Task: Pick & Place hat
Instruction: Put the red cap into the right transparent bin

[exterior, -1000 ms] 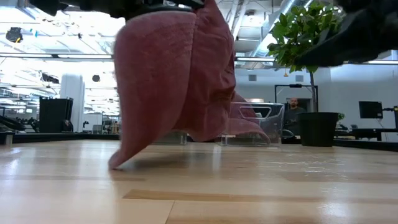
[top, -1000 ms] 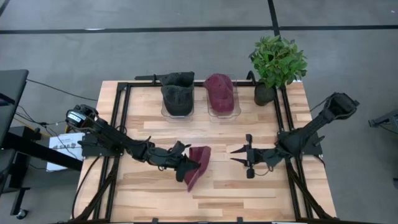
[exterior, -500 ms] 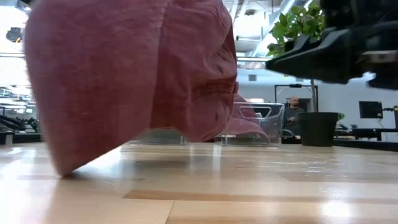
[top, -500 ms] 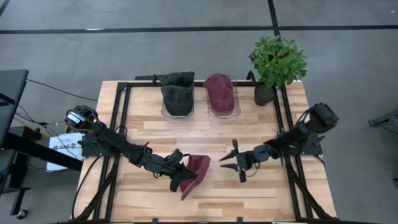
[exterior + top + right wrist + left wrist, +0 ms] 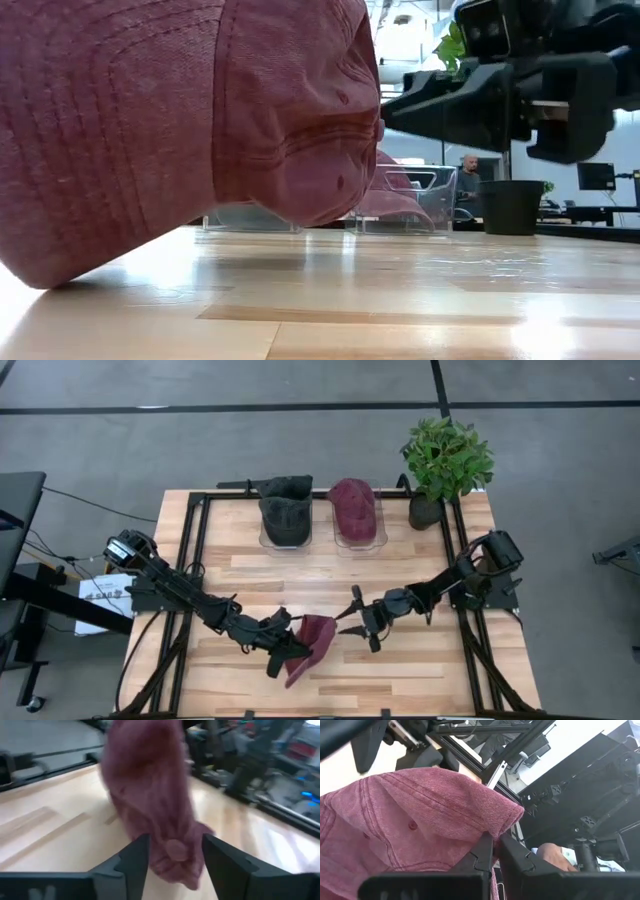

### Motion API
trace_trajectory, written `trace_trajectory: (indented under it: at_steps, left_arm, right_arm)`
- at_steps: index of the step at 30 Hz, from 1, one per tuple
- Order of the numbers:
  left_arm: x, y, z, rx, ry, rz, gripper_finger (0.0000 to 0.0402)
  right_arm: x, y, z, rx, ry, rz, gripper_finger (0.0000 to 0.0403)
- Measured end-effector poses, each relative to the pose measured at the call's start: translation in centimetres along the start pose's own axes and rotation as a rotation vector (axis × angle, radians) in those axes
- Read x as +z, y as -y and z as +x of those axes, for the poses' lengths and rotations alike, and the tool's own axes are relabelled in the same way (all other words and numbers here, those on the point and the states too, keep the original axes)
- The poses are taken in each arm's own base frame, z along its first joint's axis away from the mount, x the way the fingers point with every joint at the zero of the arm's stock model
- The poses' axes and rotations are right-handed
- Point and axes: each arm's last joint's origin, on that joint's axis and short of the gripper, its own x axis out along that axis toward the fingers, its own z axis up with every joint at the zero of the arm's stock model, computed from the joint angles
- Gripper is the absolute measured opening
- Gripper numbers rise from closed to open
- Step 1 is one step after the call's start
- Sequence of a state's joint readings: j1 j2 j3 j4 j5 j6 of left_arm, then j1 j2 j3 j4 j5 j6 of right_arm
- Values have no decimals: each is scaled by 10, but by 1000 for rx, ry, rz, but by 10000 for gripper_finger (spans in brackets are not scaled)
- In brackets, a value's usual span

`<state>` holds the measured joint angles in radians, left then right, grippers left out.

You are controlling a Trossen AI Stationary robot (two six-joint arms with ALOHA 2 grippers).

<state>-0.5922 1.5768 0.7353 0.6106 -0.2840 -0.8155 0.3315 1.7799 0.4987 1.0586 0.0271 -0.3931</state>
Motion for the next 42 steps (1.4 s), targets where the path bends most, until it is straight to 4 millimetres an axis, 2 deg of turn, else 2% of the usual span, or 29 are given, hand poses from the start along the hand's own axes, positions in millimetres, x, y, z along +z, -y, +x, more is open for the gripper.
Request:
trace_trajectory:
  at_steps: [5,10,15,19,20,24,28,33,42]
  left_arm:
    - [0,0,0,0,0,4,18]
    - [0,0,0,0,0,23,17]
    - [0,0,0,1,-1,33,17]
    - [0,0,0,2,-2,55,18]
    - [0,0,0,3,-2,58,18]
    - [2,-2,1,9,2,69,20]
    - [5,-5,2,19,9,126,27]
    - [11,-11,4,42,27,187,41]
    - [27,-27,8,117,63,467,107]
  right_arm:
    - [1,4,15,110,37,-29,196]
    - [11,9,22,207,97,-25,184]
    - [14,4,26,337,79,-2,128]
    - [13,-4,27,386,34,-24,30]
    - [14,-6,27,397,40,-31,17]
    - [25,-11,24,386,63,-38,9]
    - [43,-10,14,343,47,-64,7]
    - [60,-5,-7,295,-56,-98,5]
    - [72,11,-54,242,-316,-9,5]
